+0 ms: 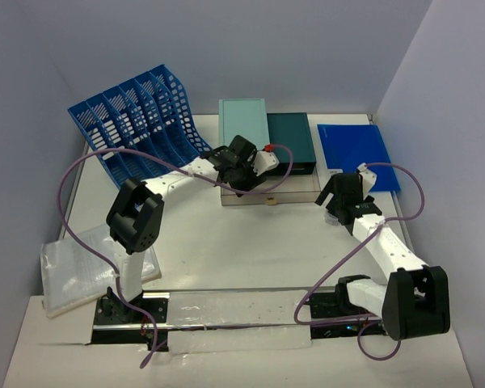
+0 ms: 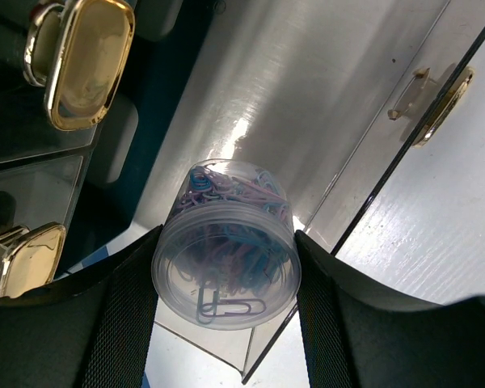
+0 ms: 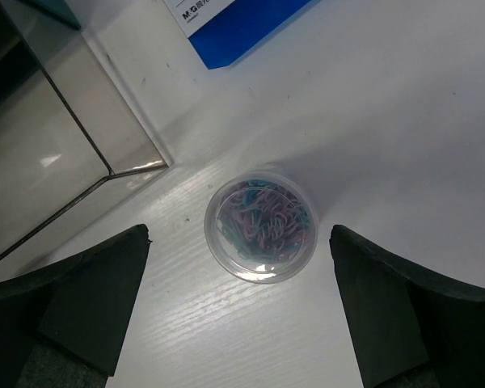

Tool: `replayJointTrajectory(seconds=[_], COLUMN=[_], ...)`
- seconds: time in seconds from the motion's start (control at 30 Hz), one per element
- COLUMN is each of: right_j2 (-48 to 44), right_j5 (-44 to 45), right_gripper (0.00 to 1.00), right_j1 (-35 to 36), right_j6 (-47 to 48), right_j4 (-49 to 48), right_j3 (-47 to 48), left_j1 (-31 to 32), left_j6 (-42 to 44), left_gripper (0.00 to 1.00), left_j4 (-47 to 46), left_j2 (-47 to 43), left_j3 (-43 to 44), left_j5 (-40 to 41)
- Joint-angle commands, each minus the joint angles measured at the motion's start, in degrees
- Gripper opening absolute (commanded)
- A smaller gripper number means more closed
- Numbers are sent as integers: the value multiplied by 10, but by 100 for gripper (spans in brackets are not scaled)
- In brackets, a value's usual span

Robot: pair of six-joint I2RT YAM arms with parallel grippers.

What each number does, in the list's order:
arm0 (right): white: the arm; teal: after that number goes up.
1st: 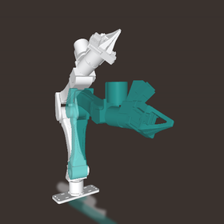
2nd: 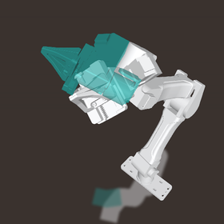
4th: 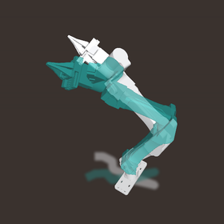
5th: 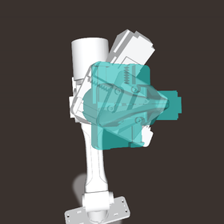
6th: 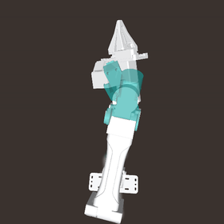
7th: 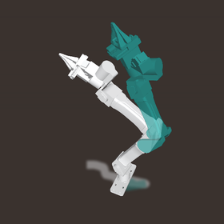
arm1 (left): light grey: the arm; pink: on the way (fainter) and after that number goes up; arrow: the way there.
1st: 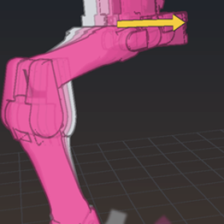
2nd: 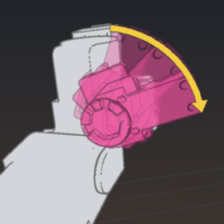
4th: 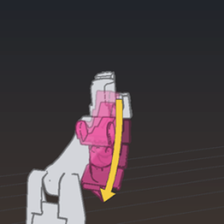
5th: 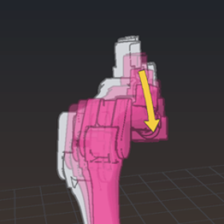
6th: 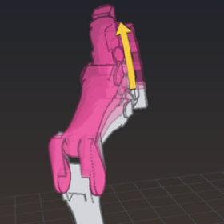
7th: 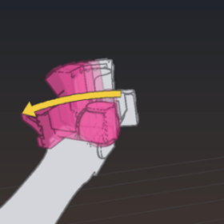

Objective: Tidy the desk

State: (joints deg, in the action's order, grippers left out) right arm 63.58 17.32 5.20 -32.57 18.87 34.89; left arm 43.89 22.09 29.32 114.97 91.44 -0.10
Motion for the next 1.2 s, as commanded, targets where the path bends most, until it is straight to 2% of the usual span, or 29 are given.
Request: replayJointTrajectory(seconds=[0.0, 0.2, 0.27, 0.4, 0.43, 0.47, 0.5, 0.83, 1.0, 1.17], right_j2=[-4, -12, -7, 5, 7, 6, 2, 15, 21, 95], right_j5=[13, 6, -2, -1, -2, -2, 0, 22, 1, -1], right_gripper=[100, 100, 100, 100, 100, 100, 100, 96, 95, 92], right_j1=[-13, -36, -43, -47, -48, -48, -48, -48, -48, -48], right_j6=[-13, -32, -35, -48, -53, -58, -61, -104, -121, -119], right_j4=[-9, 3, 9, 14, 13, 12, 7, -4, -34, -51], right_j3=[9, 3, 4, 4, 4, 1, -2, -10, -28, -8], left_j1=[3, 3, 3, 3, 3, 3, 3, 3, 3, 4], left_j6=[-16, -18, -18, -19, -20, -20, -20, -32, -38, -43], left_gripper=[61, 69, 78, 81, 86, 98, 99, 99, 99, 99], left_j4=[-1, 11, 12, 17, 18, 20, 21, 47, 51, 54], left_j2=[-14, -23, -26, -28, -28, -30, -30, -93, -129, -172], left_j3=[17, 30, 31, 32, 32, 32, 34, 42, 30, 19], left_j5=[-14, -19, -18, -18, -18, -18, -18, -57, -80, -94])
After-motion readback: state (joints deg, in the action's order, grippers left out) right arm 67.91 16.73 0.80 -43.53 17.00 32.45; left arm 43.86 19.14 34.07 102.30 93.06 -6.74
